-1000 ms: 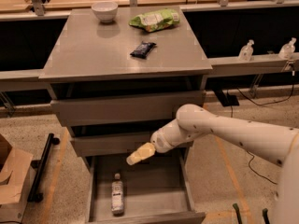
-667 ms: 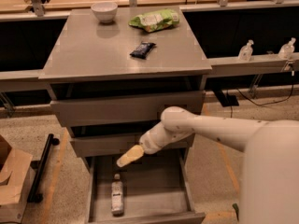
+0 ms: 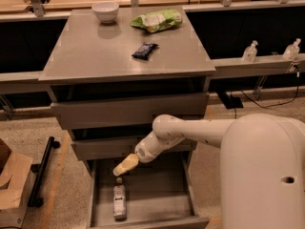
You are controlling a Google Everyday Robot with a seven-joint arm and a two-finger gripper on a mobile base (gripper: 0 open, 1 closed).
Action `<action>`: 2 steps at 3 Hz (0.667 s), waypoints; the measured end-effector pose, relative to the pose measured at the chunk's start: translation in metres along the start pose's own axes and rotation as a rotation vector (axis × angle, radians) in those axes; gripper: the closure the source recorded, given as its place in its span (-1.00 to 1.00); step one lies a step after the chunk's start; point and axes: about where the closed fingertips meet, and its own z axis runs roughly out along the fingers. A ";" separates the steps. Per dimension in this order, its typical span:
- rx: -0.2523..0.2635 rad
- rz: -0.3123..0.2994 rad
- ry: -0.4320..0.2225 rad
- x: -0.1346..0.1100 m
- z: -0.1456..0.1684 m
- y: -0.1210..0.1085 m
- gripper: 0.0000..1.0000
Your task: Pick blue plastic bottle from bottom drawer and place on counter
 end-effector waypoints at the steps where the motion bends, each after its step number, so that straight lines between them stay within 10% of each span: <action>1: 0.001 0.000 0.000 0.000 0.000 0.000 -1.00; 2: -0.016 0.087 0.030 0.017 0.037 -0.021 -1.00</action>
Offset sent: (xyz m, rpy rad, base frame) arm -0.0048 0.0030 -0.1505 -0.0465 0.2596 -0.1717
